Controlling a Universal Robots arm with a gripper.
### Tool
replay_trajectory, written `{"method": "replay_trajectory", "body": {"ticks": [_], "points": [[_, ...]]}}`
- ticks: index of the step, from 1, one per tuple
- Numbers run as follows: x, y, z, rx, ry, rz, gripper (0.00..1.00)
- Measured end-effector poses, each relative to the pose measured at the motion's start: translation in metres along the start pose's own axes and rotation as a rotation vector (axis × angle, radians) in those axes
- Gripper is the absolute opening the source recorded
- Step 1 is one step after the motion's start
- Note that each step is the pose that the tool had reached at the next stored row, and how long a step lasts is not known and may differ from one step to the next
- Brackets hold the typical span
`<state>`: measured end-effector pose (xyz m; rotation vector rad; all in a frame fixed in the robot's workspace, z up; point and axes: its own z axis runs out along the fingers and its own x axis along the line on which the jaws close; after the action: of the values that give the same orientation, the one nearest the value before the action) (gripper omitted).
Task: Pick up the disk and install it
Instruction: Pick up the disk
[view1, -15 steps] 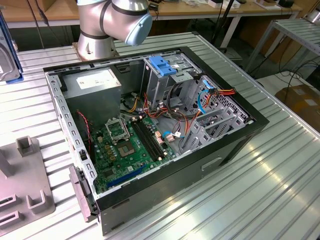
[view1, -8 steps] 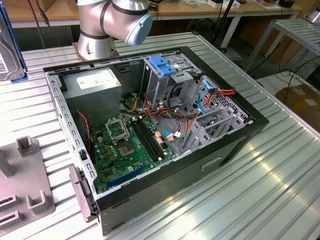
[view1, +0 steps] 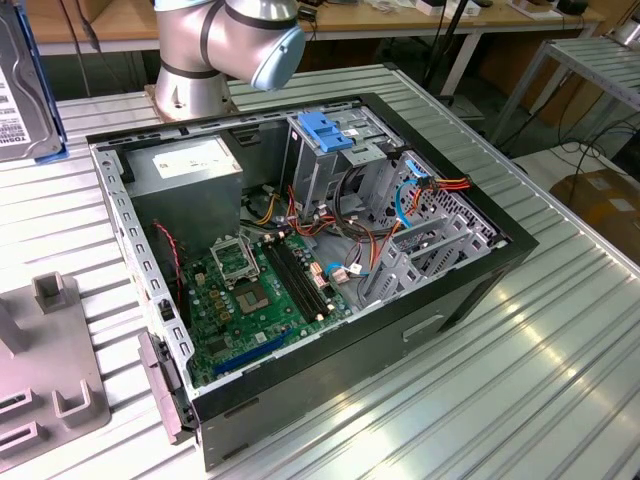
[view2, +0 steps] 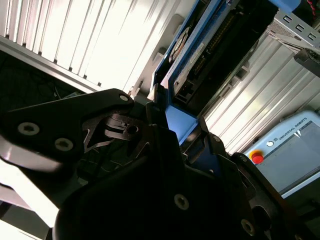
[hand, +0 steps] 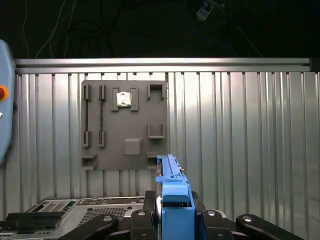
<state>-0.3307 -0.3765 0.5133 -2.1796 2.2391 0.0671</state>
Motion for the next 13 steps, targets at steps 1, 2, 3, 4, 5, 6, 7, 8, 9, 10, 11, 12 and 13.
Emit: {"method": "replay_trajectory", "body": {"ticks": [1, 2, 3, 4, 5, 6, 7, 8, 9, 10, 11, 12, 13], "points": [[0.0, -0.0011, 0.0, 0.0, 0.0, 0.0, 0.37], [-0.0001, -0.0022, -0.0001, 0.0, 0.0001, 0.0, 0.37], [-0.0001, -0.0034, -0.0001, 0.0, 0.0, 0.0, 0.37], [-0.0001, -0.0045, -0.0001, 0.0, 0.0, 0.0, 0.37], [-0.0002, -0.0059, -0.0001, 0.0, 0.0001, 0.0, 0.37], [-0.0002, -0.0069, -0.0002, 0.0, 0.0, 0.0, 0.37], [-0.0002, -0.0084, -0.0002, 0.0, 0.0, 0.0, 0.37], [-0.0003, -0.0096, -0.0002, 0.0, 0.0, 0.0, 0.37], [-0.0003, -0.0113, -0.0002, 0.0, 0.0001, 0.0, 0.37], [-0.0003, -0.0125, -0.0002, 0.0, 0.0, 0.0, 0.37], [-0.0004, -0.0138, -0.0003, 0.0, 0.0, 0.0, 0.37], [-0.0004, -0.015, -0.0003, 0.0, 0.0, 0.0, 0.37], [-0.0005, -0.0171, -0.0003, 0.0, 0.0001, 0.0, 0.37]]}}
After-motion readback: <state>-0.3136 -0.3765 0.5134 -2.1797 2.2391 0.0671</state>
